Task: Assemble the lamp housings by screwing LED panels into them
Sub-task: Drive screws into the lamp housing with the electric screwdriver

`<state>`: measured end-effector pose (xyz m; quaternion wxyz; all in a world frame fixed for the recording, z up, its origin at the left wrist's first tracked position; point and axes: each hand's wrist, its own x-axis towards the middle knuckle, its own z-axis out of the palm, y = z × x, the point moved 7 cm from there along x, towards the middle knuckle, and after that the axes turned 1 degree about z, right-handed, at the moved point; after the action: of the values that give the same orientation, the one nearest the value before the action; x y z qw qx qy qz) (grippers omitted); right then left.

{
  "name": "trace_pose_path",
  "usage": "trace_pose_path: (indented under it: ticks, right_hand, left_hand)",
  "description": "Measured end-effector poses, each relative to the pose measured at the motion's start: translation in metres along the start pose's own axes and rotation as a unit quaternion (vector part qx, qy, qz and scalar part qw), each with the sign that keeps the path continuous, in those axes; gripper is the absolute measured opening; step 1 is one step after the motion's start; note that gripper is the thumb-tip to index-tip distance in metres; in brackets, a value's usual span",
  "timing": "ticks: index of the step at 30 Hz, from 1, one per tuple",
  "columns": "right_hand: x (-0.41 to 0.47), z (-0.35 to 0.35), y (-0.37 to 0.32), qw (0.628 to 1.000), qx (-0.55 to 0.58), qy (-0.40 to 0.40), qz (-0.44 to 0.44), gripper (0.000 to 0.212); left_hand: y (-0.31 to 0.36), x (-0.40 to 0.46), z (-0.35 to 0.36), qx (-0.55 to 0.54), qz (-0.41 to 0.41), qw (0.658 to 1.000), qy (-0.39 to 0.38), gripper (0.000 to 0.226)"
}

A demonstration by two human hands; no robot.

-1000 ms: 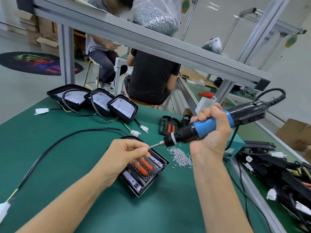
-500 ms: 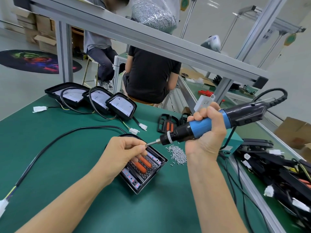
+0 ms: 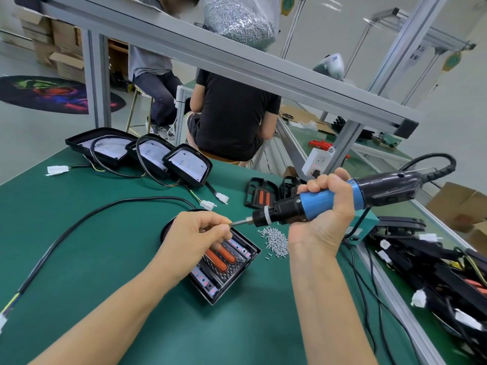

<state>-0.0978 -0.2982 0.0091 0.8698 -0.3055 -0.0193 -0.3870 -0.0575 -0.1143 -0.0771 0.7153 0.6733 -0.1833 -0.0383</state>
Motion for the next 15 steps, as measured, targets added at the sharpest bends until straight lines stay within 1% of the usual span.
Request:
trace_pose_path:
  ticks: [2, 4, 6, 8, 9, 11, 13, 15]
  right_hand:
    - [0.0, -0.001, 0.001, 1.0, 0.001, 0.007, 0.0, 0.024]
    - [0.0, -0.004, 0.002, 1.0, 0.0, 0.013, 0.007, 0.02]
    - [0.001, -0.009, 0.002, 1.0, 0.002, 0.021, 0.015, 0.019]
    - [0.003, -0.012, 0.0, 1.0, 0.003, 0.016, 0.017, 0.02]
    - [0.004, -0.012, -0.002, 1.0, 0.001, 0.009, 0.015, 0.019]
    - [0.006, -0.013, -0.007, 1.0, -0.015, -0.005, 0.007, 0.021]
    - [0.008, -0.016, -0.013, 0.999, -0.043, -0.011, -0.002, 0.025]
    - [0.008, -0.019, -0.016, 0.998, -0.068, -0.017, -0.007, 0.027]
  left_hand:
    - [-0.001, 0.0, 0.0, -0.005, 0.001, 1.0, 0.0, 0.029]
    - [-0.003, 0.001, -0.001, 0.002, 0.001, 1.0, -0.001, 0.025]
    - [-0.006, 0.001, -0.003, 0.05, 0.011, 0.999, -0.013, 0.02]
    - [-0.009, 0.004, -0.011, 0.096, 0.03, 0.995, -0.014, 0.032]
    - [-0.01, 0.005, -0.02, 0.111, 0.041, 0.993, 0.005, 0.039]
    - [-0.015, 0.006, -0.043, 0.149, 0.04, 0.985, 0.075, 0.046]
    - [-0.031, 0.006, -0.064, 0.208, -0.016, 0.969, 0.134, 0.049]
    - [-0.052, 0.004, -0.075, 0.265, -0.095, 0.948, 0.146, 0.05]
